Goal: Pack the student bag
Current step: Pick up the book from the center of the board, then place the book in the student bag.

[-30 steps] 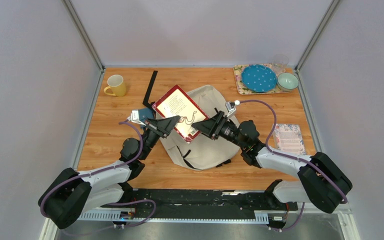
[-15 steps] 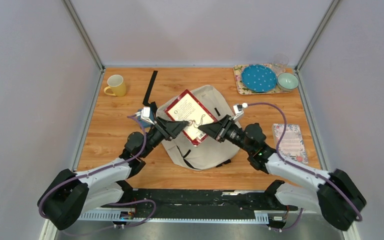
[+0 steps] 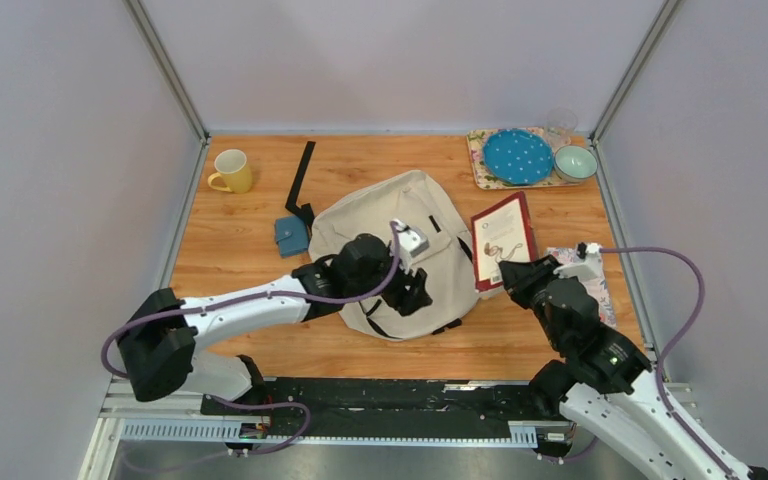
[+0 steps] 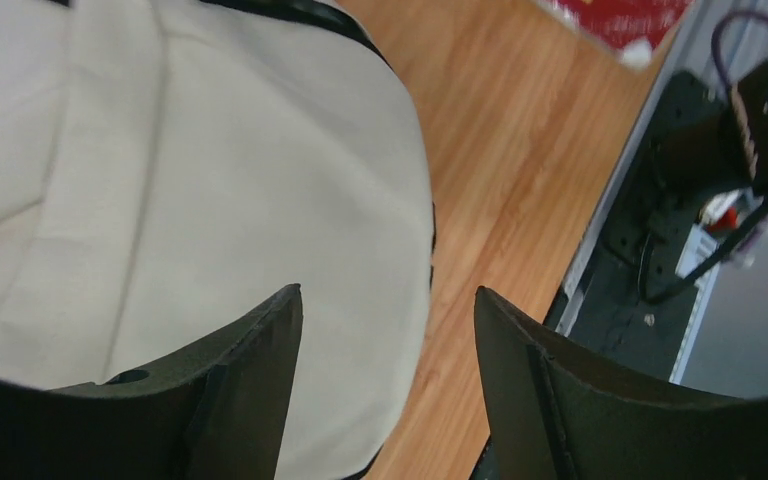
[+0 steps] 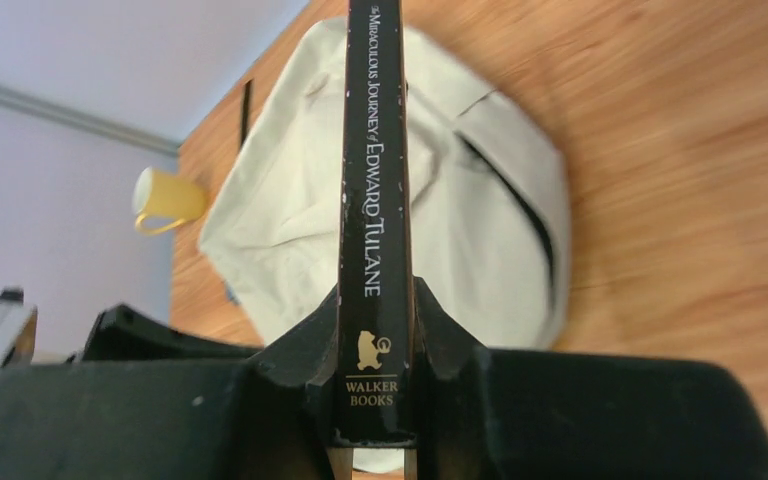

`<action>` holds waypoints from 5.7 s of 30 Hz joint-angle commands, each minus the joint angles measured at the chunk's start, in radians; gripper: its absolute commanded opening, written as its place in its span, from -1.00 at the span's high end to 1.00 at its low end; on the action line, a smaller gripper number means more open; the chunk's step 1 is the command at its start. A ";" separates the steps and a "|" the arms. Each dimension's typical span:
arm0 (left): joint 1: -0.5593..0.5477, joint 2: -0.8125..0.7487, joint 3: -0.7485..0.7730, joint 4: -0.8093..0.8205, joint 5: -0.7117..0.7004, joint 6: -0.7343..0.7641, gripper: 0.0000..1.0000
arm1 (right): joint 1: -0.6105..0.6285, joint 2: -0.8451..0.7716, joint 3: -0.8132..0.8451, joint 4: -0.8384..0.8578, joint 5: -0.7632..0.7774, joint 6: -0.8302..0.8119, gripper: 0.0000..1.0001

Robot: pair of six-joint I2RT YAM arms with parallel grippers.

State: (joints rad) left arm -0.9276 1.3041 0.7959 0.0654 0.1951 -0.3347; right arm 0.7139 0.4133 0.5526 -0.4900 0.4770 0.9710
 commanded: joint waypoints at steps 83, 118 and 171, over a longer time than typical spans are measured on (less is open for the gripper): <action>-0.065 0.432 0.486 -0.326 0.332 0.191 0.94 | -0.002 -0.272 0.165 -0.529 0.227 0.058 1.00; -0.043 0.494 0.462 -0.332 0.439 0.151 1.00 | -0.001 -0.263 0.153 -0.524 0.227 0.064 0.98; 0.065 -0.054 0.299 -0.118 0.115 0.184 1.00 | -0.076 0.548 -0.115 0.721 -0.578 0.359 1.00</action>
State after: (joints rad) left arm -0.8608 1.3087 1.0908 -0.1356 0.2630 -0.1345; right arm 0.6537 0.8474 0.4103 -0.0589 -0.0593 1.3128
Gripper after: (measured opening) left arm 0.007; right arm 0.190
